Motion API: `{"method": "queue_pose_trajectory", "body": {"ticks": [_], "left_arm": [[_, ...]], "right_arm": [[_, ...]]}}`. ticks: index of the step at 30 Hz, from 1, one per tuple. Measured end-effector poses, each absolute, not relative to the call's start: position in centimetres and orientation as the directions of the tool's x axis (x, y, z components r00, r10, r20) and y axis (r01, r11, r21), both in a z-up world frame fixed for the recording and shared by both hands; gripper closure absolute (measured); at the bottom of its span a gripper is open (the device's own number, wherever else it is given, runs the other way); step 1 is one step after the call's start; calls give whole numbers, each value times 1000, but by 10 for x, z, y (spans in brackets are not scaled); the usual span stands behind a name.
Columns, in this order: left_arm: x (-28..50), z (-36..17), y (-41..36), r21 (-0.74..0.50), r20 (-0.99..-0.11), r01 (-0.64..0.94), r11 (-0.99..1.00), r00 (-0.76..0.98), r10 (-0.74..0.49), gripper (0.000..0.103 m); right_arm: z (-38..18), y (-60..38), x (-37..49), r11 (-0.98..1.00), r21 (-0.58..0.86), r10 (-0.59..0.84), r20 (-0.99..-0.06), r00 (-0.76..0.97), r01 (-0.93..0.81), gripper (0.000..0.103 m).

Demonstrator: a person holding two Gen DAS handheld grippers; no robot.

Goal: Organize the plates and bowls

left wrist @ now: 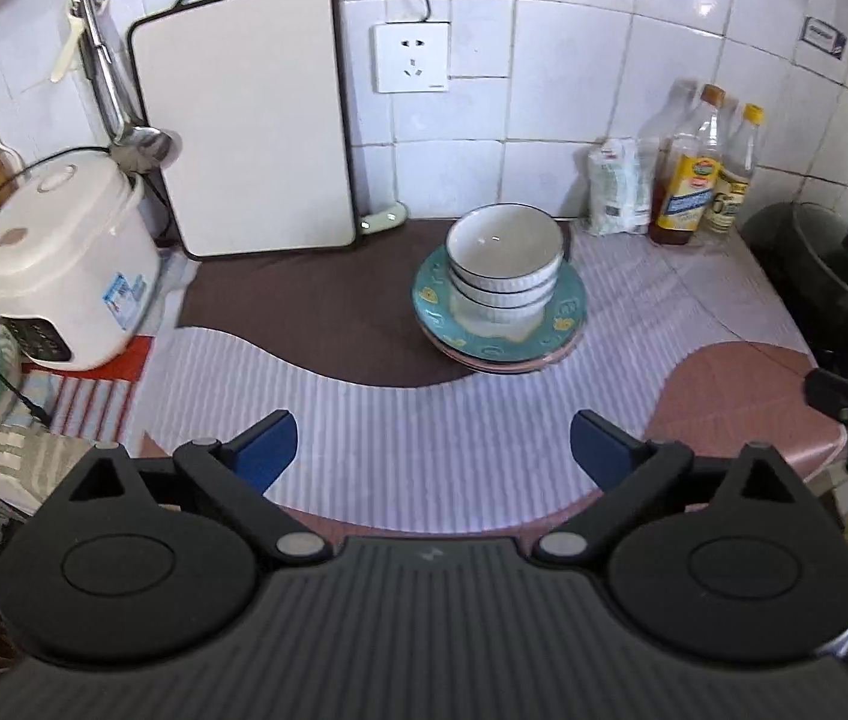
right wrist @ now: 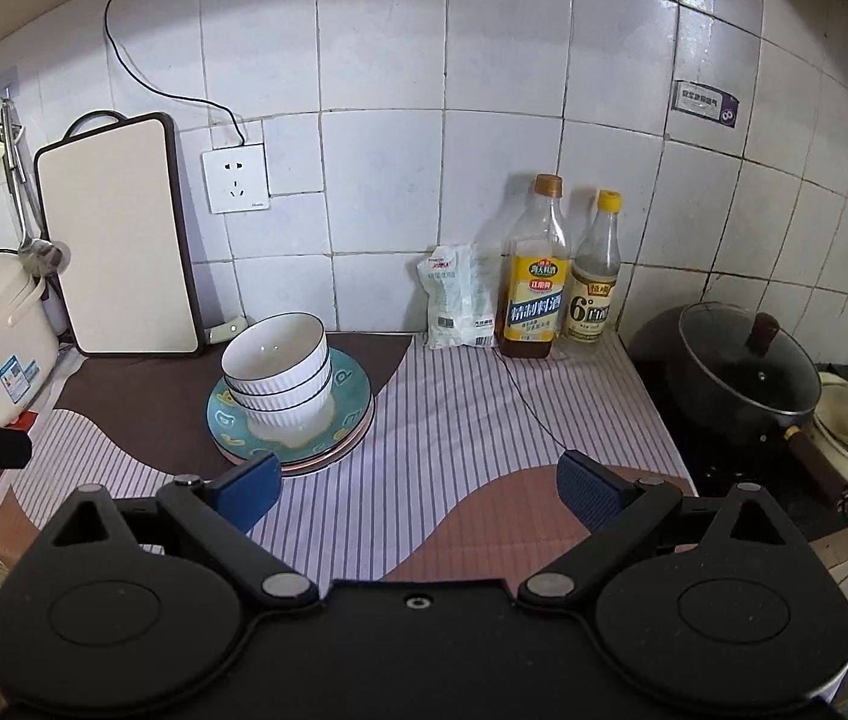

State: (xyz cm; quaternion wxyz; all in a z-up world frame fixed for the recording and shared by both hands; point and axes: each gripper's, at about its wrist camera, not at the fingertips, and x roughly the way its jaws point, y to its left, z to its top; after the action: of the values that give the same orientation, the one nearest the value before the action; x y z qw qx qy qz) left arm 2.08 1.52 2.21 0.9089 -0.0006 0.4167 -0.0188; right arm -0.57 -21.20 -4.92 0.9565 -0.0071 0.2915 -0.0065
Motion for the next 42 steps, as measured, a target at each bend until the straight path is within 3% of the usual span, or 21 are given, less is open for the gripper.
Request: {"method": "queue_pose_trajectory", "body": {"ticks": [3, 14, 42], "left_arm": [[16, 21, 17, -51, -755, 43, 998, 653, -67, 4], [12, 1, 21, 6, -737, 16, 1000, 676, -6, 4], [-4, -29, 20, 0, -702, 36, 999, 712, -26, 4]], "right_arm": [[-57, -211, -12, 1000, -16, -6, -529, 849, -2, 3], [-66, -192, -27, 999, -48, -2, -475, 880, -23, 3], [-84, -200, -23, 999, 5, -25, -490, 872, 32, 3]]}}
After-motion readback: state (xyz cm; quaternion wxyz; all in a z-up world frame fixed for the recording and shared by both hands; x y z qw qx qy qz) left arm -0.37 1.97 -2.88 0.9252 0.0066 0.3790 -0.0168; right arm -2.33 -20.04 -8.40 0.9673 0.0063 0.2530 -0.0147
